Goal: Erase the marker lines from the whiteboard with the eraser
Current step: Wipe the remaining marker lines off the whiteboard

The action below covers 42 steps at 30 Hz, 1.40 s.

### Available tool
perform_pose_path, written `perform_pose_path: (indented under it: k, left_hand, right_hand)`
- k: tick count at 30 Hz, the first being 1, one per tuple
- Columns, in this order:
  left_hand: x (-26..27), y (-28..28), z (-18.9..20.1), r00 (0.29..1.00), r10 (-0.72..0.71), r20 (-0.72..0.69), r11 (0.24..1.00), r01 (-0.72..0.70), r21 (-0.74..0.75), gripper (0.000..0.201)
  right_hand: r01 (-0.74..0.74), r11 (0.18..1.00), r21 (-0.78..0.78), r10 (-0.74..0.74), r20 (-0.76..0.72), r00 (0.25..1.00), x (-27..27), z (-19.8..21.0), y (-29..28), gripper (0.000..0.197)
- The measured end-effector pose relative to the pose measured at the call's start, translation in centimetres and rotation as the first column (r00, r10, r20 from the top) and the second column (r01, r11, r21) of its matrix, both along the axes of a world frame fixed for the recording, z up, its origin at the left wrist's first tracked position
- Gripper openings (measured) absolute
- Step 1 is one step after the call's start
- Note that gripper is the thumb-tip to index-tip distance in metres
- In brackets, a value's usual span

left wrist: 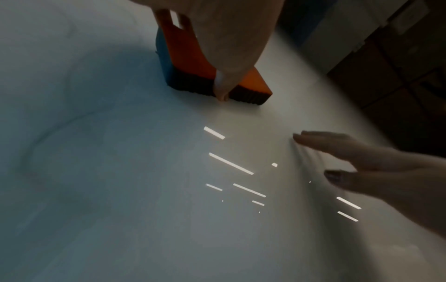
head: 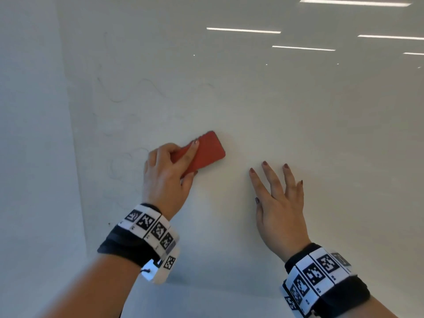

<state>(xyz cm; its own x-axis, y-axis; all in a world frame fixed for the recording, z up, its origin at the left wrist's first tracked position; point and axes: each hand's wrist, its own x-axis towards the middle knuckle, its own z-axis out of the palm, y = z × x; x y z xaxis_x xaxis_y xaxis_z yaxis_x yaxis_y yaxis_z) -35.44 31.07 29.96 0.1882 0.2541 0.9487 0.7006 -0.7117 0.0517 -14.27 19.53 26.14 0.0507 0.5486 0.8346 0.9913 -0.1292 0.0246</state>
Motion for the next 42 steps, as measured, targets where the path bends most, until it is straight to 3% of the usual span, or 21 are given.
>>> perform_pose_path:
  k: [4, 8, 18, 24, 27, 35, 38, 42]
  left_hand:
    - [0.1, 0.3, 2.8, 1.000, -0.006, -0.008, 1.000, 0.007, 0.020, 0.064]
    - [-0.1, 0.5, 2.5, 0.999, -0.033, -0.035, 0.999, 0.034, 0.035, 0.064]
    - [-1.9, 1.4, -6.1, 0.960, -0.163, -0.229, 0.982, 0.180, 0.058, 0.070]
    - [-5.8, 3.1, -10.8, 0.936, -0.180, -0.303, 0.981, 0.192, 0.012, 0.051]
    - [-7.3, 3.7, -8.9, 0.955, -0.156, -0.251, 0.987, 0.163, 0.007, 0.051]
    - [-6.0, 3.8, 1.2, 0.985, -0.139, -0.099, 0.989, 0.144, 0.038, 0.066]
    - [-5.4, 3.7, 1.4, 0.984, -0.157, -0.088, 0.987, 0.160, 0.031, 0.066]
    - [-4.7, 3.1, -1.3, 0.973, -0.178, -0.147, 0.983, 0.184, 0.025, 0.066]
  right_hand:
    - [-0.022, 1.000, -0.021, 0.022, 0.000, 1.000, -1.6, 1.0, 0.8, 0.071]
    - [-0.017, 1.000, -0.006, 0.017, -0.008, 1.000, -2.7, 1.3, 1.6, 0.069]
    - [0.086, 0.996, -0.021, -0.088, -0.169, 0.982, -5.6, 1.0, 2.0, 0.064]
    - [0.130, 0.986, -0.108, -0.148, -0.178, 0.973, -5.9, 1.1, 1.7, 0.064]
    - [0.143, 0.985, -0.100, -0.160, -0.193, 0.968, -6.4, 1.2, 1.9, 0.065]
    - [0.170, 0.985, -0.024, -0.171, -0.207, 0.963, -6.7, 0.6, 3.0, 0.070]
    - [0.170, 0.985, -0.011, -0.169, -0.180, 0.969, -6.4, 0.3, 3.2, 0.071]
    - [0.167, 0.986, 0.018, -0.160, -0.198, 0.967, -6.6, 0.2, 3.3, 0.071]
